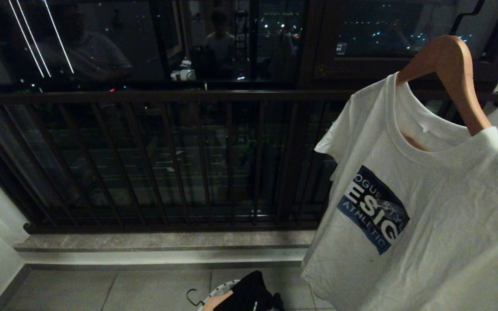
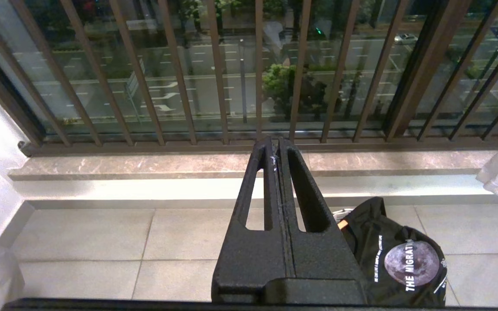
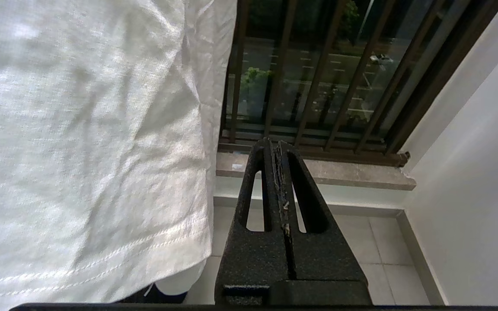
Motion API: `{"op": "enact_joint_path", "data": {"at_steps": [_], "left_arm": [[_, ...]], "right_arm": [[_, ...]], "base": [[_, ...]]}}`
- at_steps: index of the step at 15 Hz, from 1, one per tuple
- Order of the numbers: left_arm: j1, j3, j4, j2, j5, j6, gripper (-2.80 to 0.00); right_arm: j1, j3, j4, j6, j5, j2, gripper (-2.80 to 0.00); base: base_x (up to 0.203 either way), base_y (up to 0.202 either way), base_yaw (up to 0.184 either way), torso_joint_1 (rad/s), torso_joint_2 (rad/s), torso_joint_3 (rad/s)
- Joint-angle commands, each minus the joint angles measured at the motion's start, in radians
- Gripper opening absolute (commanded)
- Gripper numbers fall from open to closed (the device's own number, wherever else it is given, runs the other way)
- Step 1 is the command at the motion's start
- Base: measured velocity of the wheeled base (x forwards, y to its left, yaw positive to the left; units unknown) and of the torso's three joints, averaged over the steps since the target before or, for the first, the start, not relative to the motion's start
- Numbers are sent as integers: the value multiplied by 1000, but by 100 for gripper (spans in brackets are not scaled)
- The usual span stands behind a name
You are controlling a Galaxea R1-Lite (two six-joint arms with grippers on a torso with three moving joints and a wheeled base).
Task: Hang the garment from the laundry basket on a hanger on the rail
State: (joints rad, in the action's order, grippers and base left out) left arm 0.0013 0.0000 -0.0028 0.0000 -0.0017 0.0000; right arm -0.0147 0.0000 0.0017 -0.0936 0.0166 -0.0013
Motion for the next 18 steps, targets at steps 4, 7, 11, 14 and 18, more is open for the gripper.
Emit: {"op": "enact_joint_path", "data": {"at_steps": [4,7,11,14,18], "left_arm": [[0,2,0,0,0,0,-280],[0,2,0,0,0,0,-280],[0,2,0,0,0,-2,-280],[0,2,-1,0,0,-3,-280],[0,2,0,0,0,-3,-280]], "right_arm": [[-1,0,0,0,0,1,-280],[1,0,0,0,0,1,-280],[1,0,0,5,0,1,-280],[1,0,0,5,0,1,-280],[1,0,0,5,0,1,-280]], "base": [[0,0,0,-63,143,78],[0,0,0,-127,315,174],[0,0,0,-140,335,188],[0,0,0,-155,365,210],[0,0,0,-189,457,266]]}}
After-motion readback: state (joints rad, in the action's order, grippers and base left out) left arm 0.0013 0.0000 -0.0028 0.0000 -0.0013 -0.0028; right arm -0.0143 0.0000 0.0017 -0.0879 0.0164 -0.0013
